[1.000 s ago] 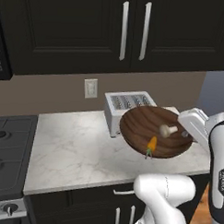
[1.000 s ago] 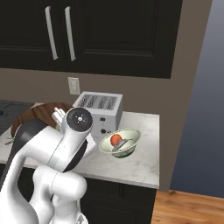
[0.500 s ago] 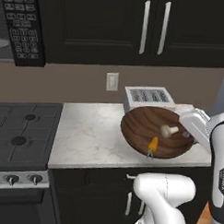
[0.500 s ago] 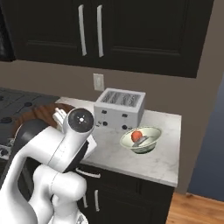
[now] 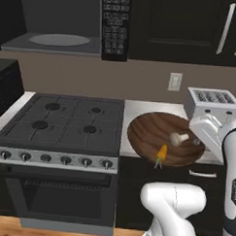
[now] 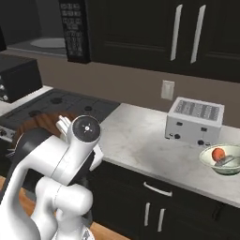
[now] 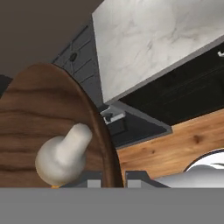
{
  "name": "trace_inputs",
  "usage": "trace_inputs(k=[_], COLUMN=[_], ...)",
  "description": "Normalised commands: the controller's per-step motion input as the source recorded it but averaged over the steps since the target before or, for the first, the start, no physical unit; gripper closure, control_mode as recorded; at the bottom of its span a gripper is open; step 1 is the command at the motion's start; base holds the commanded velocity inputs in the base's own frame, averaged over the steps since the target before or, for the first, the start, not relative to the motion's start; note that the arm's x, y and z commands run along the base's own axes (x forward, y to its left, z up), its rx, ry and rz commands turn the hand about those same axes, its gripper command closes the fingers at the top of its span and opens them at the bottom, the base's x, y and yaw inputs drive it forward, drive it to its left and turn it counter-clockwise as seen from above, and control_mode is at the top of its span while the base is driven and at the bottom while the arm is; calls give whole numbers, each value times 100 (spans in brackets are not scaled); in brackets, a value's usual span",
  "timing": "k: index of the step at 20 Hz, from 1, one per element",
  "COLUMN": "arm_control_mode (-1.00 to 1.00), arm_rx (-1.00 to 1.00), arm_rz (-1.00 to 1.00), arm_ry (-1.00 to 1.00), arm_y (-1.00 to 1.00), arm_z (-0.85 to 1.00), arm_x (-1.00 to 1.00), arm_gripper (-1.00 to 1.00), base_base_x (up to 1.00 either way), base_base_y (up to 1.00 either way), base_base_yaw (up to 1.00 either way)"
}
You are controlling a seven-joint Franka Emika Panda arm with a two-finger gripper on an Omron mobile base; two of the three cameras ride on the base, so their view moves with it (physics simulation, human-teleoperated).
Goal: Place the bowl containing the mushroom and carrot in the microwave. Close the microwave door and press the start button to microwave the meal.
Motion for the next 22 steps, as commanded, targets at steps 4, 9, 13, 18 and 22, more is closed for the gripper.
trace_inputs(k=[4, 9, 13, 18, 22], arm_control_mode=[100, 100, 100, 100, 100], arm_rx=[0, 0, 0, 0, 0], arm_rz=[0, 0, 0, 0, 0], arm_ry=[0, 0, 0, 0, 0], arm_y=[0, 0, 0, 0, 0], arm_z=[0, 0, 0, 0, 0], arm_x=[0, 0, 0, 0, 0], arm_gripper=[100, 100, 100, 100, 100], base_base_x=[1, 8, 1, 0, 11], base_base_y=[100, 96, 73, 41, 47], base_base_yaw=[12, -2, -12, -14, -14])
